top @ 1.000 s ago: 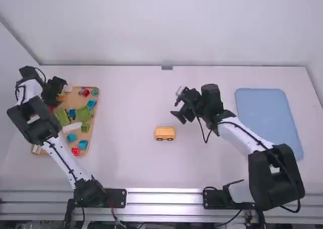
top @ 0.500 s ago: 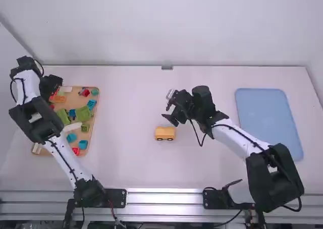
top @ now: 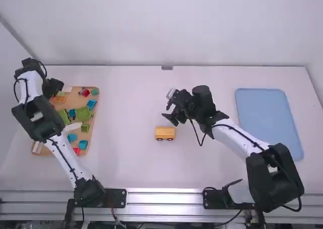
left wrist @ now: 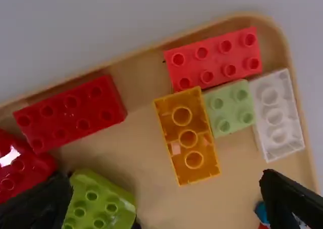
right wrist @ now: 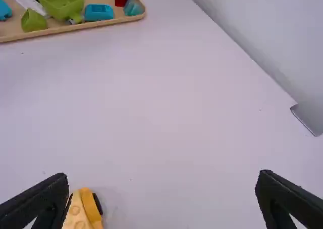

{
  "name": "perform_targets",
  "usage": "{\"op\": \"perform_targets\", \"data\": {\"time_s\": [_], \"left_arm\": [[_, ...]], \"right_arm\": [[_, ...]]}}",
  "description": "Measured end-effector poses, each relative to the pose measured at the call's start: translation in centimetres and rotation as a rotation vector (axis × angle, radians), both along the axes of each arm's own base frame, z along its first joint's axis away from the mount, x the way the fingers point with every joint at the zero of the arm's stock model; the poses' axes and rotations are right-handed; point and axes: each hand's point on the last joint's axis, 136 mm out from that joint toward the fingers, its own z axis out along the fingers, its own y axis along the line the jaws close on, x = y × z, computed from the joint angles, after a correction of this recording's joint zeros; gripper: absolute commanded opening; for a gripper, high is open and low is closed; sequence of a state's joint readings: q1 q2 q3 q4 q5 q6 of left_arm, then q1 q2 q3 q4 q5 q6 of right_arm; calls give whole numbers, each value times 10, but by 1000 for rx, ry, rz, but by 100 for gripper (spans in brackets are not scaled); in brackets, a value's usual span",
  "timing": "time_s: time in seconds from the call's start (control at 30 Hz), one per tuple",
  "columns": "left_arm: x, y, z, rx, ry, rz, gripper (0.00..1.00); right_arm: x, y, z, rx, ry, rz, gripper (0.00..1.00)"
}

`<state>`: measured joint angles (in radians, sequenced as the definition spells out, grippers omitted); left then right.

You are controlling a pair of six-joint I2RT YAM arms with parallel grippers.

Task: Assemble lego blocks to make yellow taxi

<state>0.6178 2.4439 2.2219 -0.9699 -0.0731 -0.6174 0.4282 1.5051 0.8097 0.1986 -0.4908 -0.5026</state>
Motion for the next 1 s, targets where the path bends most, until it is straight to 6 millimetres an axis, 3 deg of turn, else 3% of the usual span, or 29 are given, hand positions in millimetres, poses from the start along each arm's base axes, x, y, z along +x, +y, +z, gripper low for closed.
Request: {"op": "perform_targets", "data": {"time_s": [0.4, 0.73, 1.0], "left_arm": [[9, 5, -3, 21, -25, -13, 98], [6, 0, -29, -11, 19, -20, 97], [6, -1, -33, -14, 24, -21, 86]], "right_arm": [[0, 0, 0, 1, 2, -1, 99], [-1, 0, -2, -2, 11, -1, 98], [-4, -2, -6, -13, 34, -2, 99]]}}
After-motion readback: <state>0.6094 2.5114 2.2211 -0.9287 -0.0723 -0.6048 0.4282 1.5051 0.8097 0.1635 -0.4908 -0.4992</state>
